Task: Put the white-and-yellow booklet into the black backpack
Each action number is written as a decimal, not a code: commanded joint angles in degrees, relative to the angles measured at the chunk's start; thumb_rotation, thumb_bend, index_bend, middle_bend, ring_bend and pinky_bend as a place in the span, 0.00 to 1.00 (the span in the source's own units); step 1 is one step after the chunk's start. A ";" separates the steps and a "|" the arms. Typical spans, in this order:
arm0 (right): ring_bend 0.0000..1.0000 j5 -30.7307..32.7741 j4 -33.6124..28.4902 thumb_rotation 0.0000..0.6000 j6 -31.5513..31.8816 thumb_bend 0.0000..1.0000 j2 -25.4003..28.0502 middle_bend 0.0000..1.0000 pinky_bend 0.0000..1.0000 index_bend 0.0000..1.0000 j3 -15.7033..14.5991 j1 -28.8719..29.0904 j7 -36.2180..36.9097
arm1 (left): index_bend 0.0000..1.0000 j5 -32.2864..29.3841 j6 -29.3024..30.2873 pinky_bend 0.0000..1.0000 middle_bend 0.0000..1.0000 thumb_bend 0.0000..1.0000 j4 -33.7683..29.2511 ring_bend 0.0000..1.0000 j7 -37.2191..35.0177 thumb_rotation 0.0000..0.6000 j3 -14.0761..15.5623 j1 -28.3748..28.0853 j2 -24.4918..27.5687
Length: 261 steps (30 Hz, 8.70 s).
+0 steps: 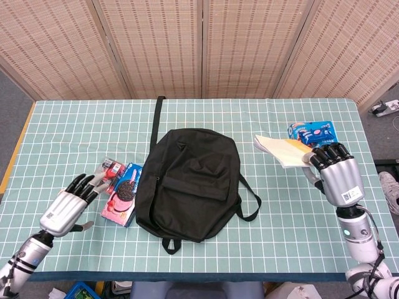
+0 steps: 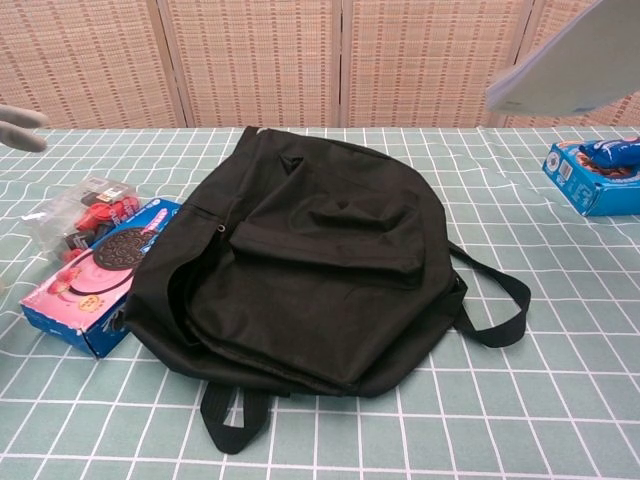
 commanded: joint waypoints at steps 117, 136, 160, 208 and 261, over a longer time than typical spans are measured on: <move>0.49 -21.70 -20.08 1.00 10.31 0.36 13.92 0.59 0.50 0.92 -7.37 -4.42 14.95 | 0.67 -52.97 -8.45 0.11 0.25 0.72 5.62 0.20 16.05 1.00 -28.53 -35.35 -37.70; 0.50 -28.09 -18.62 1.00 -6.48 0.36 6.40 0.60 0.52 0.92 -9.12 3.98 9.51 | 0.67 -61.06 -8.74 0.11 0.25 0.72 9.96 0.20 13.23 1.00 -29.84 -40.18 -37.50; 0.51 -29.77 -4.88 1.00 -17.48 0.35 -7.41 0.64 0.53 0.93 -8.00 10.89 -14.81 | 0.67 -60.31 -8.95 0.11 0.25 0.71 6.35 0.20 10.26 1.00 -26.40 -40.48 -33.93; 0.55 -13.82 -1.82 1.00 -35.80 0.34 -18.29 0.69 0.54 1.00 -6.77 12.26 -50.50 | 0.67 -57.38 -8.09 0.11 0.25 0.71 1.91 0.20 6.89 1.00 -22.91 -39.24 -29.28; 0.27 3.56 9.69 1.00 -36.52 0.00 -31.79 0.33 0.54 0.21 -2.52 19.21 -36.03 | 0.67 -55.86 -9.89 0.11 0.25 0.71 -2.75 0.20 2.73 1.00 -21.18 -35.88 -22.23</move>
